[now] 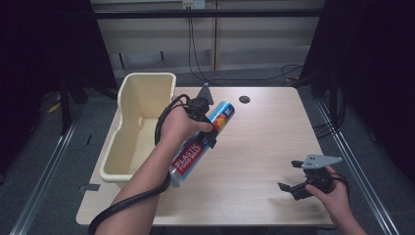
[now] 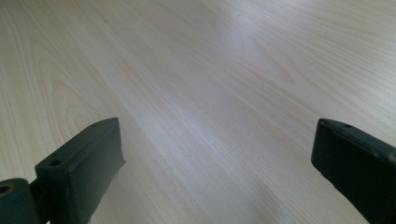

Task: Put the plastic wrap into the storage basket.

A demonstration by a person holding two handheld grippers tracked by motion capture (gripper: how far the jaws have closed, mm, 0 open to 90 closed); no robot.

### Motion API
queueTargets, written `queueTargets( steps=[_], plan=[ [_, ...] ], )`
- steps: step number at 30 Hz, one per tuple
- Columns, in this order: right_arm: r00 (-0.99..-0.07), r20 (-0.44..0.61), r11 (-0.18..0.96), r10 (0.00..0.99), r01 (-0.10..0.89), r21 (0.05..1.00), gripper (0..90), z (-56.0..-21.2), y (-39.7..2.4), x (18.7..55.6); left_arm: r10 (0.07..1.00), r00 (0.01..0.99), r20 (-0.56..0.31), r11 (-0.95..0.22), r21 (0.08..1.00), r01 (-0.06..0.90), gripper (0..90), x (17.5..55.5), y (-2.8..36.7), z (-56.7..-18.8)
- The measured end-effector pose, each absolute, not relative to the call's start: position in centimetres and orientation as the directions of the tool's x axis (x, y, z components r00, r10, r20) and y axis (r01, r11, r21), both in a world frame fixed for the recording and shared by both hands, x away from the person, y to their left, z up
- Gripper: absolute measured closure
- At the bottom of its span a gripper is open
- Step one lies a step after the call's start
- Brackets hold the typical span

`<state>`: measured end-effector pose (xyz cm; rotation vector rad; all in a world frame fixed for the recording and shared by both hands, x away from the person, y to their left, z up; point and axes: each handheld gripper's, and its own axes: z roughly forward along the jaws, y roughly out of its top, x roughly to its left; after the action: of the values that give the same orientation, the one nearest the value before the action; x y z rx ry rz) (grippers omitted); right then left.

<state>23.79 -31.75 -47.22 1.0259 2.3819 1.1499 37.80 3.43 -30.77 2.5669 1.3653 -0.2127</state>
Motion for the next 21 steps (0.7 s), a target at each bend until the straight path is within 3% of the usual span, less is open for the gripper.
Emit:
queueTargets(
  steps=[21],
  plan=[
    [-0.698,0.034,0.426,0.715,0.474,0.77,2.0,-47.3,-31.6,23.8,0.824,0.512,-0.243,-0.486,0.163,0.859,32.2,38.0,6.3,-27.0]
  ],
)
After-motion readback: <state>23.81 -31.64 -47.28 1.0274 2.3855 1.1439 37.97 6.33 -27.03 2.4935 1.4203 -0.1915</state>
